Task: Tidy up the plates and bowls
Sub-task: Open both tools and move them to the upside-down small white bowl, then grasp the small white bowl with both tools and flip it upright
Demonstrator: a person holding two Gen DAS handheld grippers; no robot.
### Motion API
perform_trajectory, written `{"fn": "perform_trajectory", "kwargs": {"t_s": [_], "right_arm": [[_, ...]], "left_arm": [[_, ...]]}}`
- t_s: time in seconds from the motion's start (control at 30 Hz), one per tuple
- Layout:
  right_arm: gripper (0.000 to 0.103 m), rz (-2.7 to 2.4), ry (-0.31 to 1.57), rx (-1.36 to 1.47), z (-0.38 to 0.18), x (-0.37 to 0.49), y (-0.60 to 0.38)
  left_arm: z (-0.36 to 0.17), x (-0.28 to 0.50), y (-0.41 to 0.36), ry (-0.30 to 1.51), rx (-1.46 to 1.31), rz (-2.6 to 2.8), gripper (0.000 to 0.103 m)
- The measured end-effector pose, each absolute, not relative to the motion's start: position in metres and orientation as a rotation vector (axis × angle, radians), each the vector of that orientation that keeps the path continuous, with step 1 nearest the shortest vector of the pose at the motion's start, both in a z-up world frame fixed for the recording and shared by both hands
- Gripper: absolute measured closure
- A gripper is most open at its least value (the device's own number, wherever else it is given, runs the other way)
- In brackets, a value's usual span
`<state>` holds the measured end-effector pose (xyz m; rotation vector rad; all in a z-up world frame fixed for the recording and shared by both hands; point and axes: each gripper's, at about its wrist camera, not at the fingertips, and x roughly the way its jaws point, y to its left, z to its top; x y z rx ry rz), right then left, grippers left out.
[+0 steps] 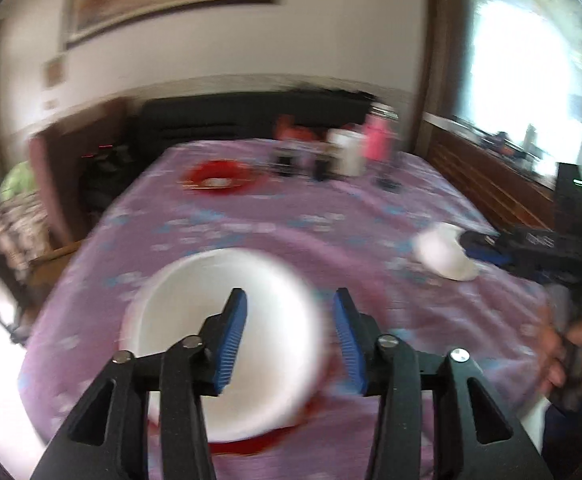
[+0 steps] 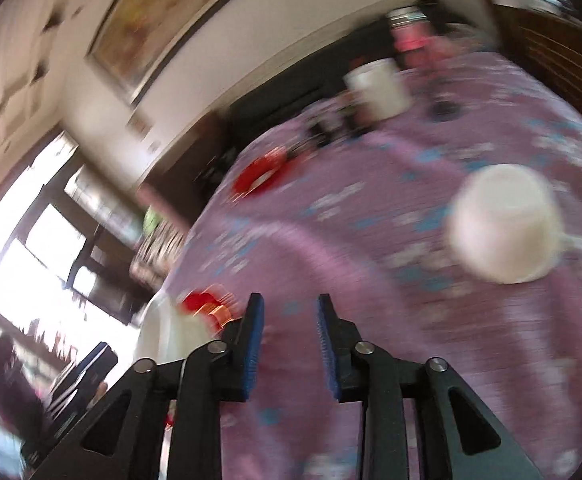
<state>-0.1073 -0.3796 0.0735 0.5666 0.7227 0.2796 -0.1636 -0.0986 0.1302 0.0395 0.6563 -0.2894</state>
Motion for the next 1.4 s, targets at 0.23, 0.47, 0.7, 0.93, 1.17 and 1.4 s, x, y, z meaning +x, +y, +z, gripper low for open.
{"fn": "perform_trajectory", "kwargs": {"t_s": [0.23, 0.47, 0.7, 0.93, 1.17, 1.4], "right_arm": [[0.042, 0.043, 0.738, 0.665, 0.059, -0.085, -0.495], [0.042, 0.071, 0.877, 0.817, 0.013, -0.028, -0.553], [0.041, 0.107, 0.948, 0.901, -0.018, -0.002, -0.573], [0.029, 0.217, 0.949, 1.022, -0.033, 0.007, -0.580], [0.024, 0.263, 0.904, 0.977, -0.007, 0.007, -0.566], [0.023, 0.463, 0.853, 0.816, 0.060, -0.014, -0.486]], "left_arm": [[0.110, -0.113, -0.210, 0.811, 0.024, -0.481, 0.058], [0.048, -0.042, -0.292, 0.970, 0.031, -0.472, 0.058], [0.017, -0.009, -0.323, 1.033, 0.035, -0.512, 0.058], [0.000, 0.001, -0.333, 1.035, 0.099, -0.497, 0.059], [0.001, 0.003, -0.327, 1.027, 0.084, -0.521, 0.062], [0.020, -0.035, -0.286, 1.045, 0.035, -0.450, 0.062]]}}
